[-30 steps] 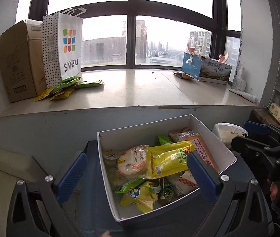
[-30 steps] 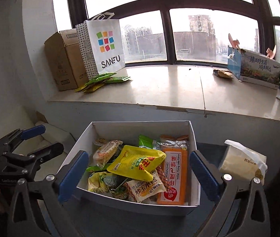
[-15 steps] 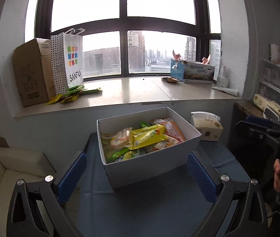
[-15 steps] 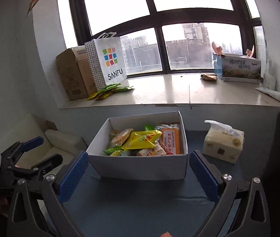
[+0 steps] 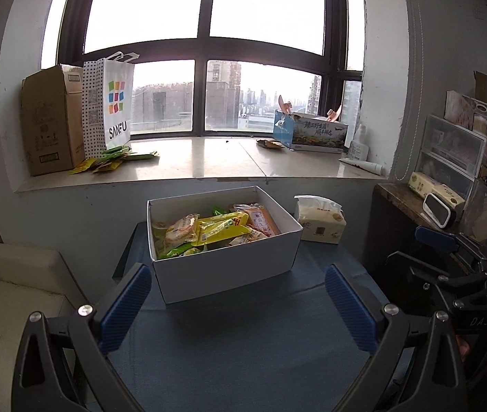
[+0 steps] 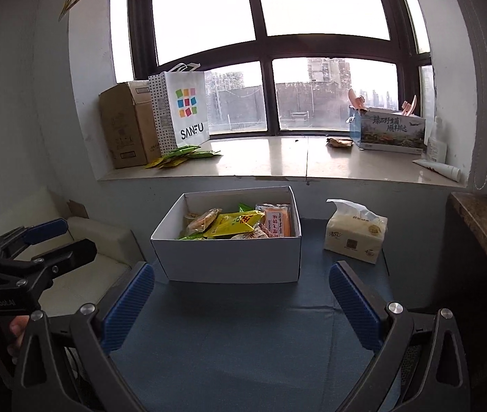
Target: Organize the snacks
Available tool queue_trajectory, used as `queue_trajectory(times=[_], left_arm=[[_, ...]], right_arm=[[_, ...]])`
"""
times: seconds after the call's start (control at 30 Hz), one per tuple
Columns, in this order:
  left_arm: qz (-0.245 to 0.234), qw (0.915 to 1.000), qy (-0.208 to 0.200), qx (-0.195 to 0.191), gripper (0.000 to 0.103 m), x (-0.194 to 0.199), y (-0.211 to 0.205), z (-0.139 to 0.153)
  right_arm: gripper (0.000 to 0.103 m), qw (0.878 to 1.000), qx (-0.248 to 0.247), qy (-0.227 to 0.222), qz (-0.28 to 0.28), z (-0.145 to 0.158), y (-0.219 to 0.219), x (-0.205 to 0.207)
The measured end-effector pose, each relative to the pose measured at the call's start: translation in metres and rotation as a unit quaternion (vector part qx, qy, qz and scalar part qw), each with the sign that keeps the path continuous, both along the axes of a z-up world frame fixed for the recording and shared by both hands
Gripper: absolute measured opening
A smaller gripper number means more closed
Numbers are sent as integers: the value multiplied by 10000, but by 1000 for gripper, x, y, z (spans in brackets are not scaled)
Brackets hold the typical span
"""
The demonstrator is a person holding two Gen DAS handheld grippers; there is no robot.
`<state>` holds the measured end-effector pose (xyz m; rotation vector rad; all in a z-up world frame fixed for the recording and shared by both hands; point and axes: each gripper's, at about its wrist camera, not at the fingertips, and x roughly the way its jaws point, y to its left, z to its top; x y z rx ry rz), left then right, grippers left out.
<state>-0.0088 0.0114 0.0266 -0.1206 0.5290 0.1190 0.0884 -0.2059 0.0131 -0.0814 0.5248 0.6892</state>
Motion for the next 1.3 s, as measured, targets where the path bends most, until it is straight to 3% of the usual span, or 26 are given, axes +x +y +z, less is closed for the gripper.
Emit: queue_trajectory(times=[1.3], left_arm=[[-91, 9998, 151, -25, 103, 4, 0, -9]], right_arm=[[103, 10000, -58, -8, 71, 0, 5, -5]])
